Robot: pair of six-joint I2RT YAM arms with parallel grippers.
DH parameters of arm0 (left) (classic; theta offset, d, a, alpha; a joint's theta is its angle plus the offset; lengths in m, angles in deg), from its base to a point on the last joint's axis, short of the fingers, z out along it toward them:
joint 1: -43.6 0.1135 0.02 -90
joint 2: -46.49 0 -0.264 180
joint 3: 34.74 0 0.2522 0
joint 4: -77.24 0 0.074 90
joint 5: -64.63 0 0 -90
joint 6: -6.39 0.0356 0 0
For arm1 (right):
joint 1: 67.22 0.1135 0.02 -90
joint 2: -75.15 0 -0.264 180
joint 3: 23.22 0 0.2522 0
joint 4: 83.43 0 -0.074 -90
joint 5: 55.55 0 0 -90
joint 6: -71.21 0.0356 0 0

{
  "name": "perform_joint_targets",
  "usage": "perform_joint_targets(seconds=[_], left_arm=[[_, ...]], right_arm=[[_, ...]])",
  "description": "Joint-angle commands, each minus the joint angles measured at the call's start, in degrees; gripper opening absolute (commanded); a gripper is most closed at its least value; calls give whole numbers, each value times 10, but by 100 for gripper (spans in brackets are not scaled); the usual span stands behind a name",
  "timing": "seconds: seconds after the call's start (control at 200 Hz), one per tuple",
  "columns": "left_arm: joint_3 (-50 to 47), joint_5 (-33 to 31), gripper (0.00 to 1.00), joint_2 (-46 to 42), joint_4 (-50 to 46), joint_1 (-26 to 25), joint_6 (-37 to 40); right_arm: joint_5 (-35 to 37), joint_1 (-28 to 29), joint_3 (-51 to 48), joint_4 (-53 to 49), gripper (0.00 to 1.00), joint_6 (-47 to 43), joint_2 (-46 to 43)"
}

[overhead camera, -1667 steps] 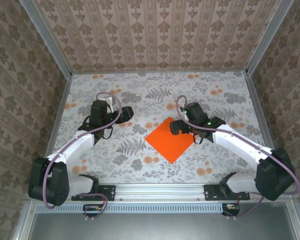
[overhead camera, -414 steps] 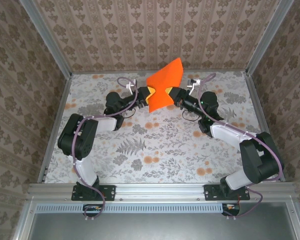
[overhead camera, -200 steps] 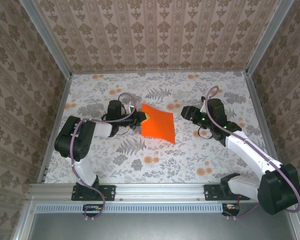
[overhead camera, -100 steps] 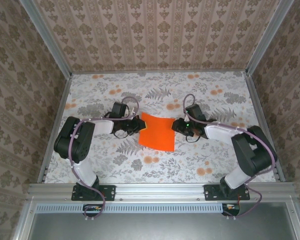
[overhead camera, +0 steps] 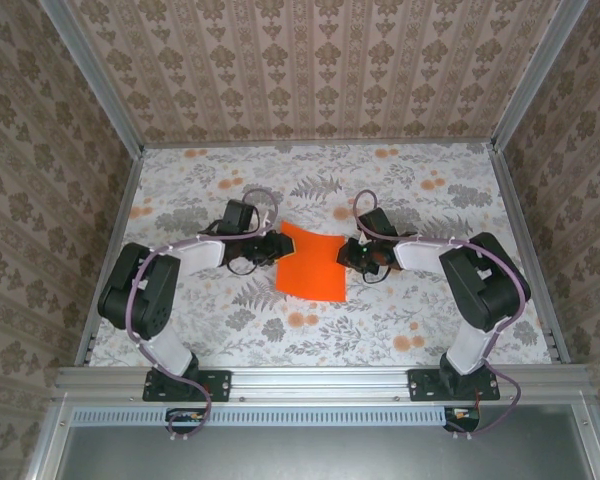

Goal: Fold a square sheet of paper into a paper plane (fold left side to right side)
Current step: First fold in half a square sheet of paper at the center of the table.

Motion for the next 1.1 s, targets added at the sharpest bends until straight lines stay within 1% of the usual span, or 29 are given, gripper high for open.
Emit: perform_joint_targets(seconds=[0.0, 0.055, 0.25, 0.355, 0.525, 0.78, 0.89, 1.015, 1.095], left_arm=[[23, 1, 37, -26, -25, -20, 15], [30, 3, 44, -30, -29, -24, 16], [55, 15, 57, -29, -35, -40, 17], [63, 24, 60, -18, -26, -48, 11], [74, 40, 63, 12, -1, -56, -3], [89, 52, 64, 49, 30, -66, -21], [89, 49, 62, 63, 42, -67, -31], [90, 45, 56, 73, 46, -68, -39], [91, 41, 52, 77, 44, -68, -41]], right_arm=[[10, 4, 9, -45, 24, -3, 25], [12, 4, 11, -49, 24, -7, 28], [12, 5, 13, -49, 24, -10, 32], [10, 6, 9, -42, 24, -10, 32], [1, 6, 2, -22, 25, -7, 28], [-15, 5, -5, 11, 26, -3, 19], [-11, 4, -14, 28, 27, 0, 0], [3, 4, -24, 39, 30, -2, -32], [11, 4, -32, 44, 36, -5, -56]])
